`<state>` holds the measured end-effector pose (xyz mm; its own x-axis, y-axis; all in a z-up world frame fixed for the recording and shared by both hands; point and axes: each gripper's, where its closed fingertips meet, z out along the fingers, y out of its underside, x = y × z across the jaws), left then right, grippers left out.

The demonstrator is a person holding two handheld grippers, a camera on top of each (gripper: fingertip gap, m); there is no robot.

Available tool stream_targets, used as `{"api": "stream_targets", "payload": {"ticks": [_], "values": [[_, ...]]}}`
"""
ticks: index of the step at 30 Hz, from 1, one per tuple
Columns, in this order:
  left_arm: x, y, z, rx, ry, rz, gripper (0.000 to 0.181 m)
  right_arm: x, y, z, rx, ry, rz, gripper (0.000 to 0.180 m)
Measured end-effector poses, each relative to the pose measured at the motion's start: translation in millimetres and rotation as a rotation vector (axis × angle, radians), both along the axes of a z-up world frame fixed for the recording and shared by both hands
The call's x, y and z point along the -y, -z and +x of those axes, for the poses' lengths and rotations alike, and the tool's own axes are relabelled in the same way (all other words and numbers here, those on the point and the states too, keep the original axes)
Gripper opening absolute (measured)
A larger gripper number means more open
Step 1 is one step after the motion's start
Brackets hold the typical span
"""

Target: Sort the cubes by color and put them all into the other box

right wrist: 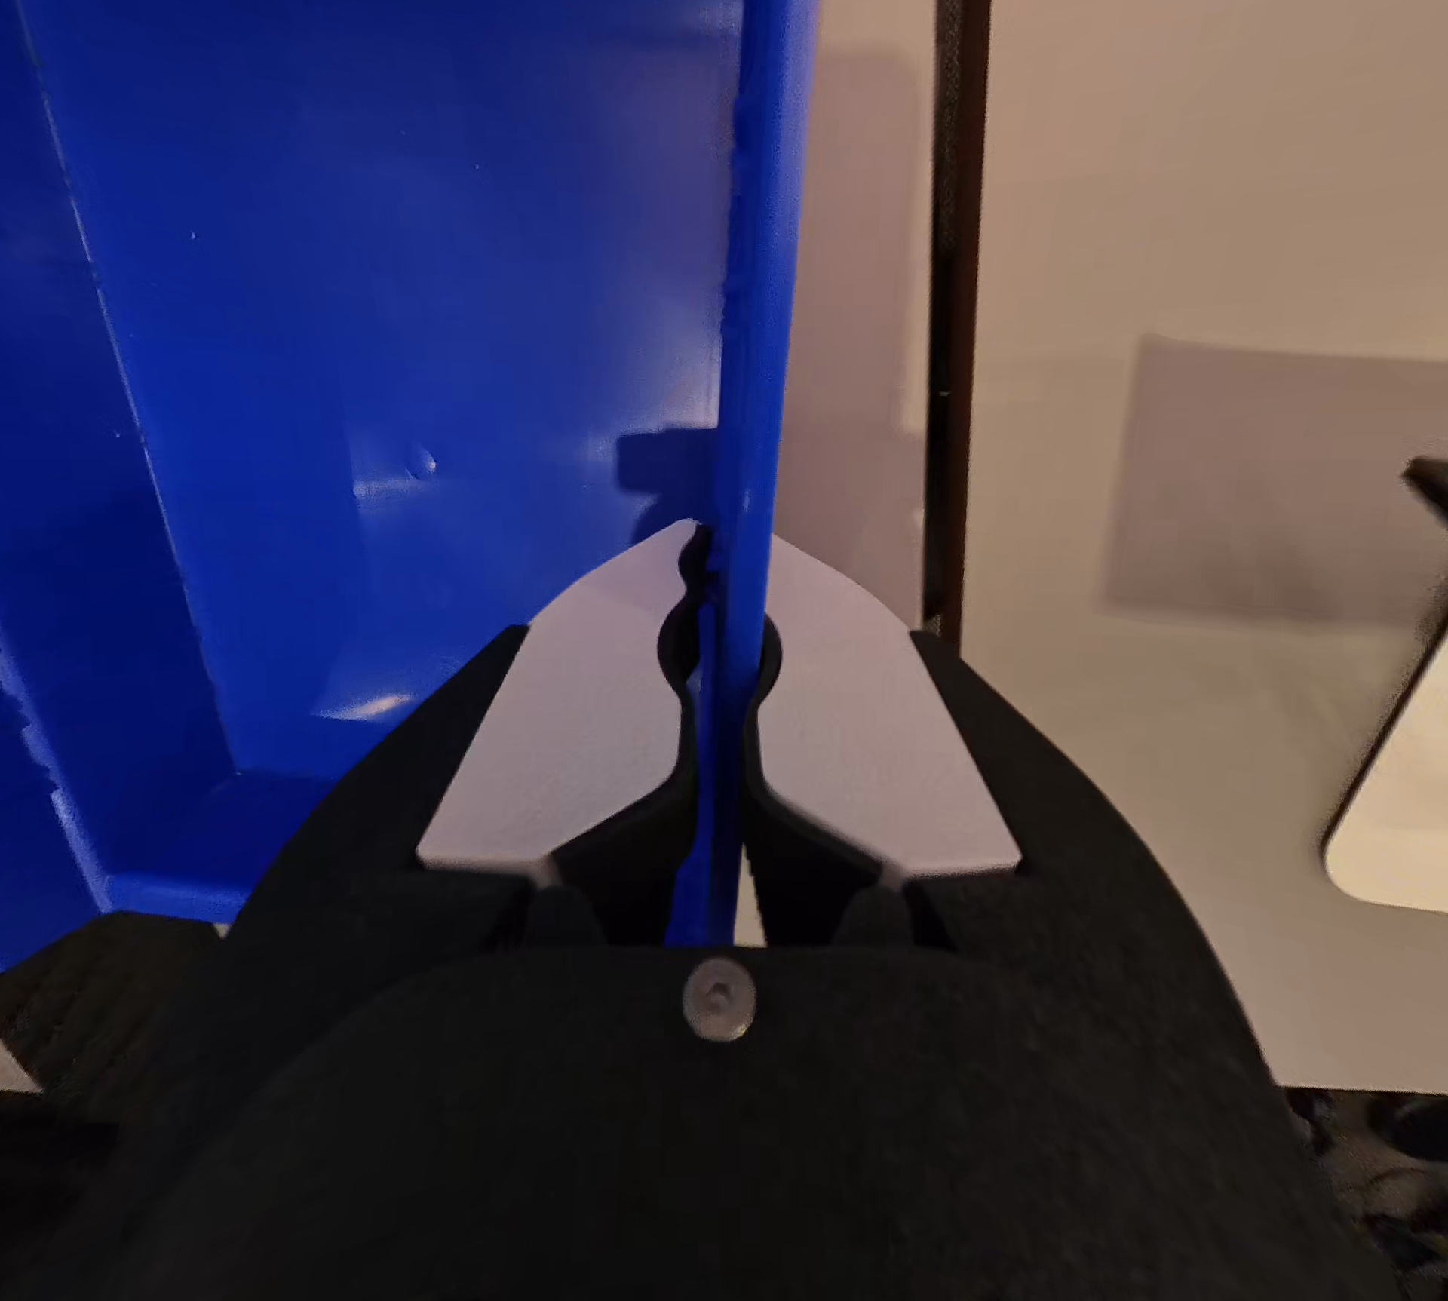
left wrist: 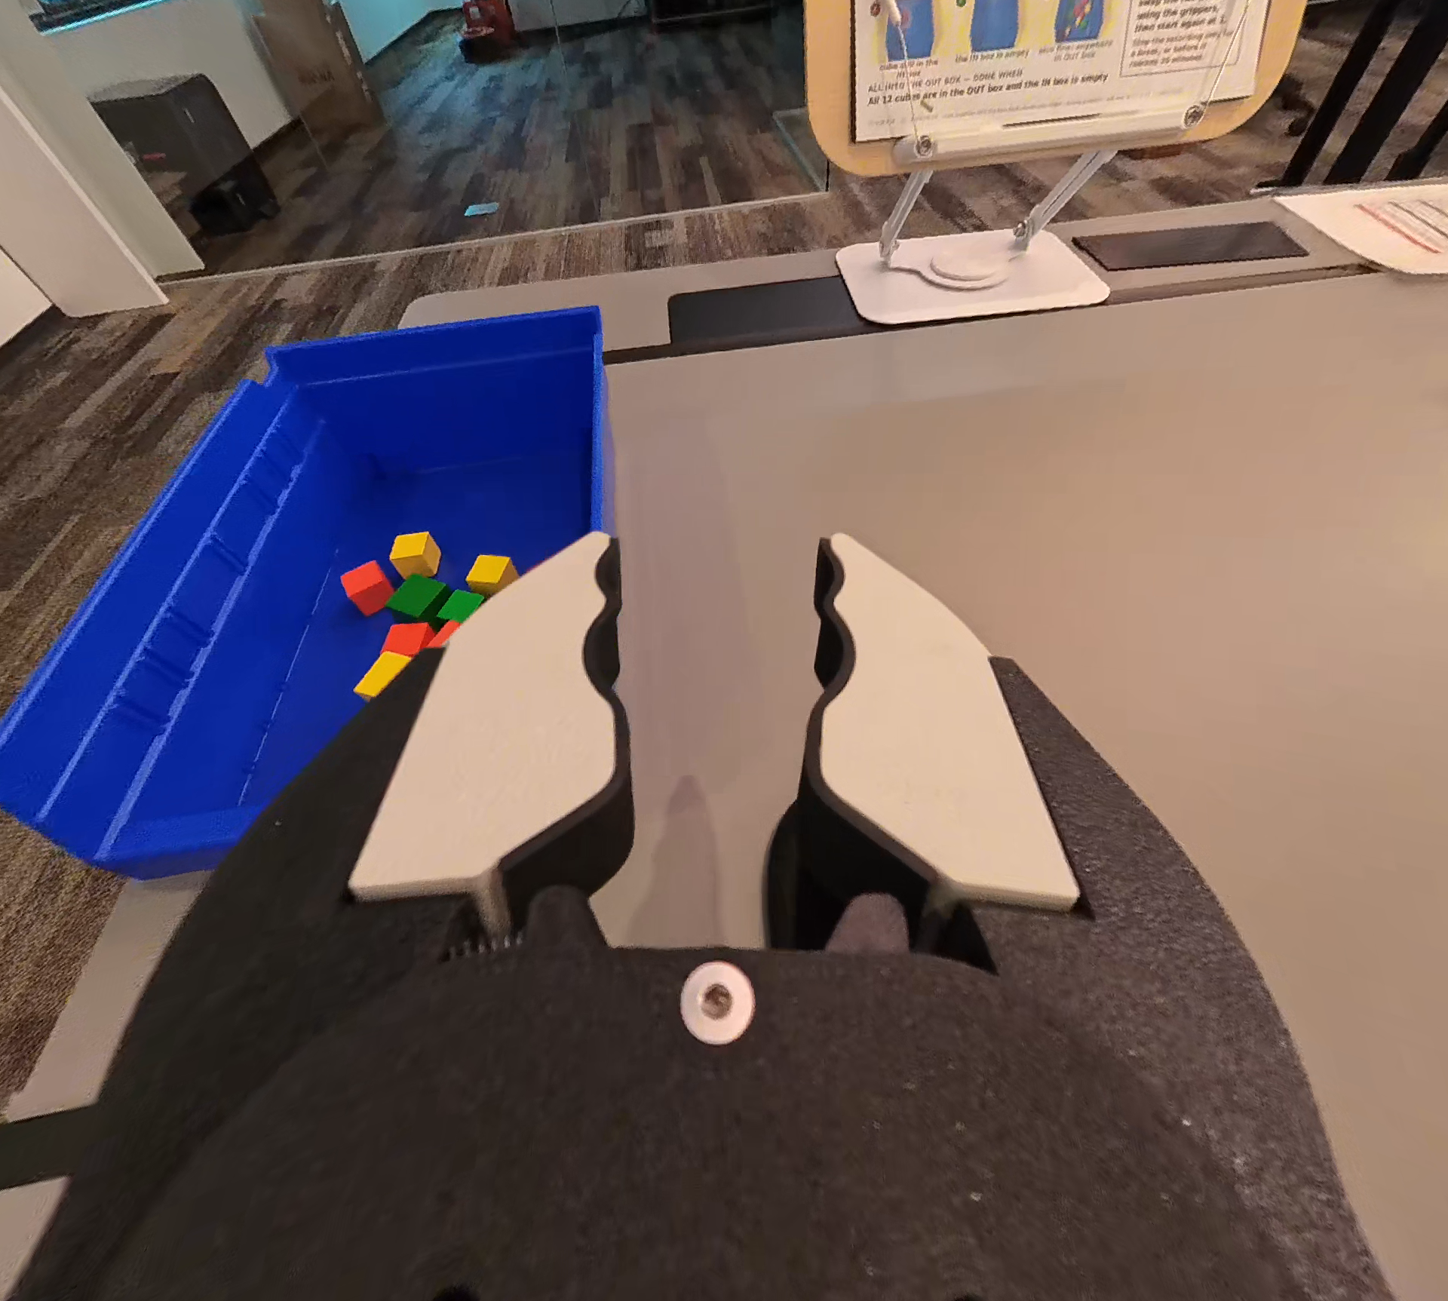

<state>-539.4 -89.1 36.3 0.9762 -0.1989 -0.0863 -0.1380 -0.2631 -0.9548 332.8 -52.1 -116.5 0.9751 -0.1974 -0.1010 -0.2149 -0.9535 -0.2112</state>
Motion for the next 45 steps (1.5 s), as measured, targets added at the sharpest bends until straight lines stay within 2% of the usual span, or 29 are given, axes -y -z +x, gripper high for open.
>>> {"api": "stream_targets", "payload": {"ticks": [3,11,16,19,22,24,26,28,30,33,36,41,42,45], "values": [[-0.6,2.2,7.2,-0.007,0.005,-0.008,0.047,-0.7,0.2,11.3,-0.042,-0.04,-0.012,0.005],[8.9,11.0,19.6,-0.064,0.007,-0.041,0.048,-8.2,0.3,27.0,0.003,-0.077,-0.051,0.005],[13.3,9.0,20.6,-0.007,0.015,-0.027,0.055,-10.8,-7.3,30.5,0.081,-0.09,-0.008,0.009],[12.2,5.1,19.5,0.058,0.028,-0.02,0.064,-20.9,-41.1,39.0,0.21,-0.067,0.138,0.013],[8.0,-1.8,15.0,0.115,0.034,0.005,0.066,-31.8,-114.0,40.2,0.425,-0.014,0.385,0.017],[1.2,-3.8,3.0,0.123,-0.003,0.02,0.064,-38.3,-172.4,9.8,0.49,-0.041,0.617,0.024],[-7.6,-0.5,-15.4,0.097,-0.068,0.016,0.061,-42.8,-225.0,-48.0,0.431,-0.126,0.873,0.036],[-15.8,6.8,-33.9,0.063,-0.139,-0.009,0.06,-43.1,-264.1,-115.3,0.315,-0.241,1.106,0.052],[-23.0,15.8,-44.9,0.043,-0.183,-0.04,0.061,-44.7,-288.1,-172.7,0.248,-0.346,1.283,0.055],[-32.2,35.0,-53.5,-0.008,-0.227,-0.097,0.06,-56.5,-278.4,-245.4,0.077,-0.451,1.229,0.054],[-34.9,69.5,-55.0,-0.06,-0.239,-0.231,0.06,-67.4,-265.5,-310.2,-0.104,-0.557,1.187,0.05],[-45.4,110.1,-59.3,-0.098,-0.254,-0.317,0.046,-81.1,-245.4,-366.5,-0.294,-0.618,1.184,0.046],[-48.2,115.0,-61.6,-0.119,-0.258,-0.323,0.041,-83.2,-240.9,-371.5,-0.306,-0.639,1.158,0.045],[-56.3,123.0,-57.1,-0.147,-0.212,-0.318,0.005,-83.3,-226.8,-373.0,-0.303,-0.673,1.079,0.045]]}}
